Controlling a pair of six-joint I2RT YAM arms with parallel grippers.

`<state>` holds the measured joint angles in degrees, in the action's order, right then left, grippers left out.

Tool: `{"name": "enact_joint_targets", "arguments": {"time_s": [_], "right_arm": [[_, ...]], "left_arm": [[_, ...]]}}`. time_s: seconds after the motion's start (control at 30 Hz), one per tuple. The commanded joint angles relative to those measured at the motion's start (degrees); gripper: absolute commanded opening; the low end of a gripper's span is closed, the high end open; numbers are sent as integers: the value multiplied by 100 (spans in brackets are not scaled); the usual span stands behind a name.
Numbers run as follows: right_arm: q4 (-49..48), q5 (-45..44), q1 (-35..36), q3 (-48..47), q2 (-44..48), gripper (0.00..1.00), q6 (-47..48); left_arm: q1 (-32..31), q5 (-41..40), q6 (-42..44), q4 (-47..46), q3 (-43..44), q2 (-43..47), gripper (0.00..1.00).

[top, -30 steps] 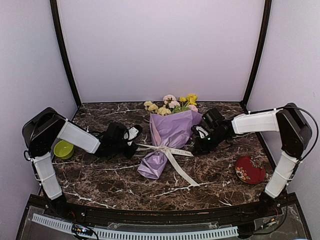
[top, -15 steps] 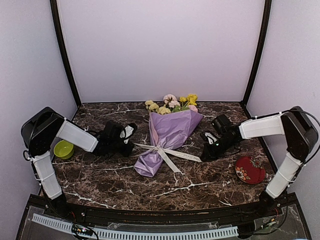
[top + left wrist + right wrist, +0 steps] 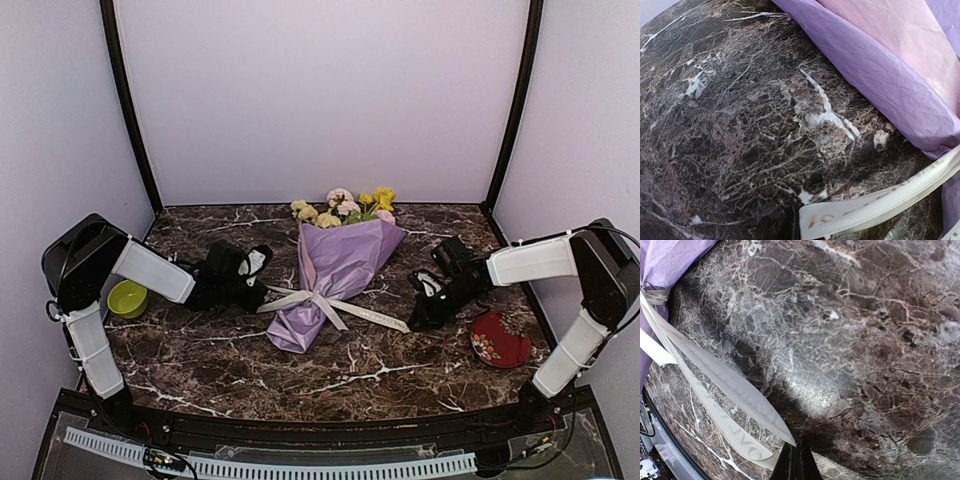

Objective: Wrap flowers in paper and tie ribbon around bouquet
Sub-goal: Tie the half-tied ribbon around the folded bouquet.

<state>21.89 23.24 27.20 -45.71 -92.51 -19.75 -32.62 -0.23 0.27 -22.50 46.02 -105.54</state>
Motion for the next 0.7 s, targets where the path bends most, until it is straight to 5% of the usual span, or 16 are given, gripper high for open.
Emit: {"name": "enact_joint_targets", "arguments": {"time_s": [0.0, 0.67], "right_arm": [[366, -290, -148, 232, 75, 0, 31], [420, -322, -302, 525, 352, 0, 67]], "left_arm": [[272, -466, -93, 703, -148, 24, 0], [273, -363, -188, 780, -278, 59, 0]]}}
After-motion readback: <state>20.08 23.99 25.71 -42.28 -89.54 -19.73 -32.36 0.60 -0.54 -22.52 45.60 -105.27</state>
